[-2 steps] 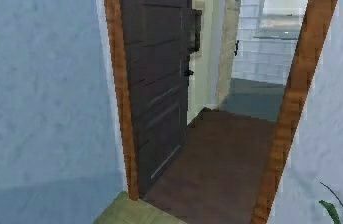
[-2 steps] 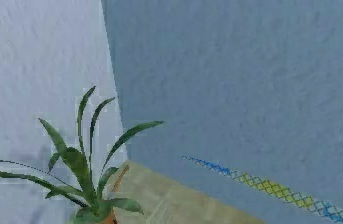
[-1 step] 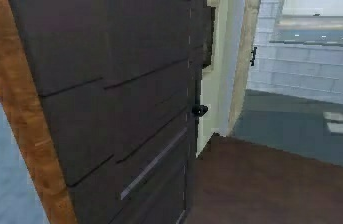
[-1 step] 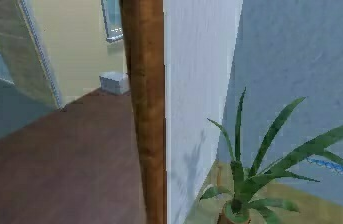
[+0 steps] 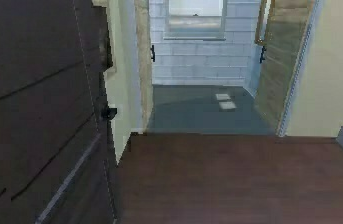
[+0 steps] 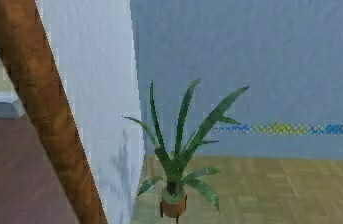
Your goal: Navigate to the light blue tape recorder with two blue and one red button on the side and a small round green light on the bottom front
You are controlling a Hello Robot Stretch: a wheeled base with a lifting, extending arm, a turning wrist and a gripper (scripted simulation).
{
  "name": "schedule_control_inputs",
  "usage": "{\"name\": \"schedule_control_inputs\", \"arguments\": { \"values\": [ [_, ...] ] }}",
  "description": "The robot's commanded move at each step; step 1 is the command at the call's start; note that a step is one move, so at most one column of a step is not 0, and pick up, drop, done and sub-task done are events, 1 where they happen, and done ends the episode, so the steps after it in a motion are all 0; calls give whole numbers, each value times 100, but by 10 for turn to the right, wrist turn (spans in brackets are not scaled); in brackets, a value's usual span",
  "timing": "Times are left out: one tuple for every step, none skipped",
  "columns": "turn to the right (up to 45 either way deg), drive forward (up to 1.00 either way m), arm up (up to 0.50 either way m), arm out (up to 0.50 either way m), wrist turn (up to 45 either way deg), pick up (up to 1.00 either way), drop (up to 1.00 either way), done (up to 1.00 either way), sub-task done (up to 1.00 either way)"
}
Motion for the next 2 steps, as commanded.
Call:
{"name": "schedule_control_inputs", "arguments": {
  "values": [
    [0, 100, 0, 0, 0, 0, 0, 0, 0],
    [0, 100, 0, 0, 0, 0, 0, 0, 0]
  ]
}}
